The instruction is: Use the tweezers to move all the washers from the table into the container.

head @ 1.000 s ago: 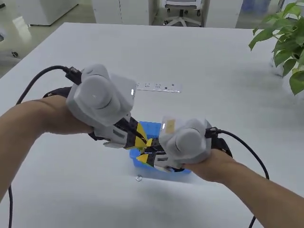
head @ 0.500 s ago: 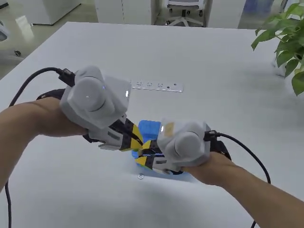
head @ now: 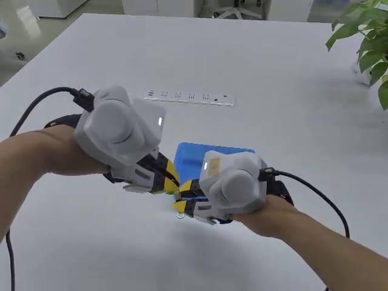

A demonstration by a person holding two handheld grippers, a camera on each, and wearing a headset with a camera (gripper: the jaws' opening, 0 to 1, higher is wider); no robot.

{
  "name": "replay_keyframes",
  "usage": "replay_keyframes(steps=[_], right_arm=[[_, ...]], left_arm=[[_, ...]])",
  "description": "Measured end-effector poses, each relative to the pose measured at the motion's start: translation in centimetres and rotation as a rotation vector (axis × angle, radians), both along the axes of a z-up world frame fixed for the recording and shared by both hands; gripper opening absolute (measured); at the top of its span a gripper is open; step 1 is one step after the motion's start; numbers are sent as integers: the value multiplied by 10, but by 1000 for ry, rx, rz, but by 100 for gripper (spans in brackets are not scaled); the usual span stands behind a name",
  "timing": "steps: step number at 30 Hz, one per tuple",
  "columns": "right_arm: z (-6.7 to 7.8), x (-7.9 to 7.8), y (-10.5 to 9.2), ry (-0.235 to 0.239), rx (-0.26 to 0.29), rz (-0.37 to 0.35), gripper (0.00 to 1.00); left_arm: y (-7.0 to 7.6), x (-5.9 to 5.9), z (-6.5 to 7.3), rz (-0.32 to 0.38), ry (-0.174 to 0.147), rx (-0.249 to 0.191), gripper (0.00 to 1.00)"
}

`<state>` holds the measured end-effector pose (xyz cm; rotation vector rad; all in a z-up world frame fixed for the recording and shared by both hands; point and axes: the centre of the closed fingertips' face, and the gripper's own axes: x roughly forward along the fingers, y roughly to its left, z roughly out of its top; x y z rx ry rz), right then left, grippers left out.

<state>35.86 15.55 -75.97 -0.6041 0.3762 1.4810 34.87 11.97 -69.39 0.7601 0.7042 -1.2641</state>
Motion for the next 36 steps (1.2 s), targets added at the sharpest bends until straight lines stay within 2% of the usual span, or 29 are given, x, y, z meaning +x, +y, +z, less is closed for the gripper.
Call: replay_keyframes(steps=[11, 25, 26, 36], right_arm=[[-17, -7, 0, 40, -10, 0, 12], [-29, -6, 1, 61, -22, -4, 13], [-30, -6, 1, 61, -21, -3, 13], [-31, -3, 0, 80, -24, -31, 11]], left_arm=[[1, -4, -16, 2, 37, 3, 6], [-1, -3, -28, -7, 51, 13, 6], [-4, -2, -27, -2, 56, -6, 6], [-5, 4, -27, 4, 54, -17, 6]])
